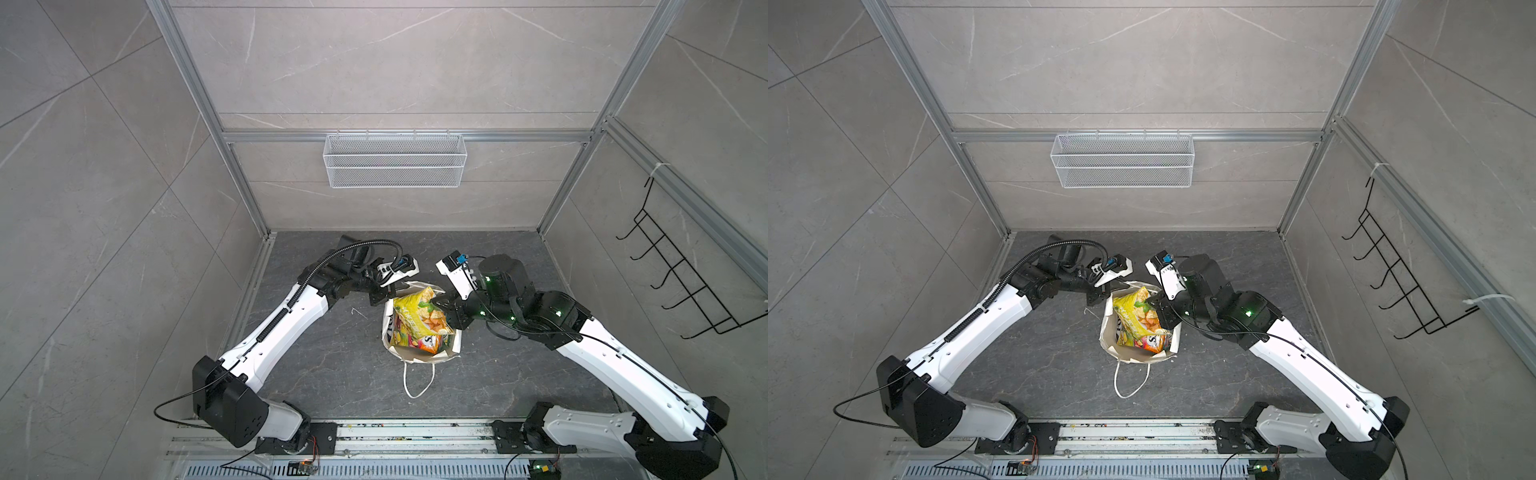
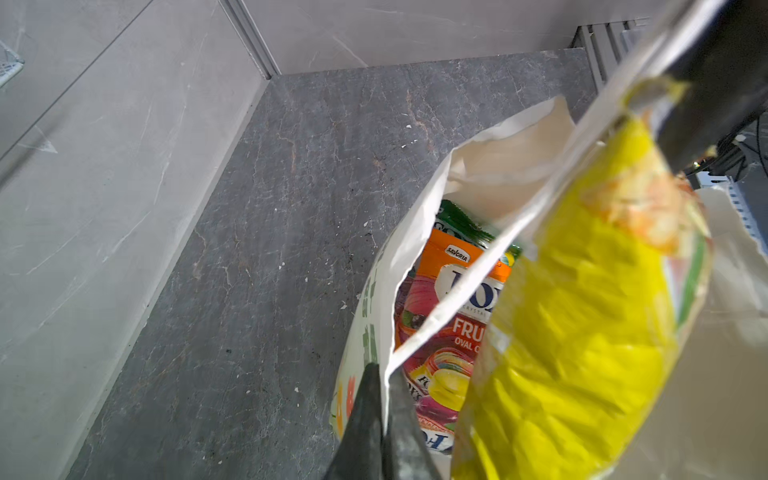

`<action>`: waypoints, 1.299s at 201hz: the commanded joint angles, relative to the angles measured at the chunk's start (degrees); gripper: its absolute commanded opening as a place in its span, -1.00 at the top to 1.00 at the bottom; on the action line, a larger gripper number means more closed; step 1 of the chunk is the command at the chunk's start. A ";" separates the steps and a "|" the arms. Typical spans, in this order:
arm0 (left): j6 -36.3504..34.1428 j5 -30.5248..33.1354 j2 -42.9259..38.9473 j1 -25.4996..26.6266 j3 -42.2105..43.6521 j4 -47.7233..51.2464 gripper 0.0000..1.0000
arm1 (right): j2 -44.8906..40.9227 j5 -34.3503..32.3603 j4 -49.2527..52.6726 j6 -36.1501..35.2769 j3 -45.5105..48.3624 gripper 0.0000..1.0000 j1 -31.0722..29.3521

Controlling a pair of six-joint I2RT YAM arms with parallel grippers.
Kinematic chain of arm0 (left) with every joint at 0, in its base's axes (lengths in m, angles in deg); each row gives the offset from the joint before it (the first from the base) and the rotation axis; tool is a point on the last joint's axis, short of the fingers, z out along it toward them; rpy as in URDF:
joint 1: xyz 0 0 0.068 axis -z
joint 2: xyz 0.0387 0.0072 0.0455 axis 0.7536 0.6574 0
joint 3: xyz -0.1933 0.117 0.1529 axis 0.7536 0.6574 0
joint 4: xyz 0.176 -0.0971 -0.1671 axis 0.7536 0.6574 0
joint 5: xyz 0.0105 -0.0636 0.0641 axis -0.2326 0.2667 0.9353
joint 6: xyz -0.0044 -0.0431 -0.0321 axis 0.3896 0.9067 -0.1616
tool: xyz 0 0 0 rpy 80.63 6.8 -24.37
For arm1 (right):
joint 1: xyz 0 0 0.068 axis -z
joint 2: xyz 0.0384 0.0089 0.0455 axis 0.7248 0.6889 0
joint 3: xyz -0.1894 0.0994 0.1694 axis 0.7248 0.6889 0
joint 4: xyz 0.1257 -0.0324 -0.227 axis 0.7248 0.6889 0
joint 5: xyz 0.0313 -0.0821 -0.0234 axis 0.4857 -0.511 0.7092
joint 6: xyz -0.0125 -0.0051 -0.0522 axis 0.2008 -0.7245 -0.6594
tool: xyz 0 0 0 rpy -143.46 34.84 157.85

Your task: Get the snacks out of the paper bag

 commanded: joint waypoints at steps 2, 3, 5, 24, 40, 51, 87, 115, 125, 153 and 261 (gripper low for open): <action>1.01 1.74 -1.56 -1.37 -1.09 -4.89 1.00 | 1.61 3.14 -1.61 1.15 2.00 1.00 0.15; 1.07 1.83 -1.56 -1.41 -1.08 -4.89 1.00 | 1.70 3.14 -1.58 1.23 2.01 1.00 0.15; 1.16 1.95 -1.56 -1.37 -1.13 -4.96 1.00 | 1.95 3.14 -1.56 1.35 2.02 1.00 0.15; 1.78 2.73 -1.97 -1.36 -0.98 -5.11 1.00 | 2.97 3.09 -2.49 2.31 2.52 1.00 0.15; 2.09 3.38 -2.73 -1.36 -0.31 -6.16 1.00 | 3.65 2.46 -3.13 2.86 2.51 0.87 0.16; 2.13 3.48 -3.04 -1.42 -0.09 -6.71 1.00 | 4.56 2.40 -2.74 3.25 1.75 0.72 0.15; 2.01 2.74 -3.38 -1.37 0.44 -7.13 1.00 | 6.73 2.79 -2.00 3.63 0.22 0.38 0.15; 2.14 2.28 -3.62 -1.31 0.35 -7.10 1.00 | 7.08 -0.41 0.08 3.77 -1.23 0.03 0.15; 2.02 2.28 -3.90 -1.35 0.43 -7.00 1.00 | 7.07 -1.99 0.86 3.73 -1.48 -0.10 0.14; 2.07 2.10 -4.62 -1.28 0.75 -7.09 1.00 | 8.48 -5.83 3.33 0.78 -2.44 -0.29 -1.13; 2.27 2.33 -5.32 -0.99 1.25 -7.79 1.00 | 19.40 1.92 -1.20 8.08 -3.95 0.00 -3.37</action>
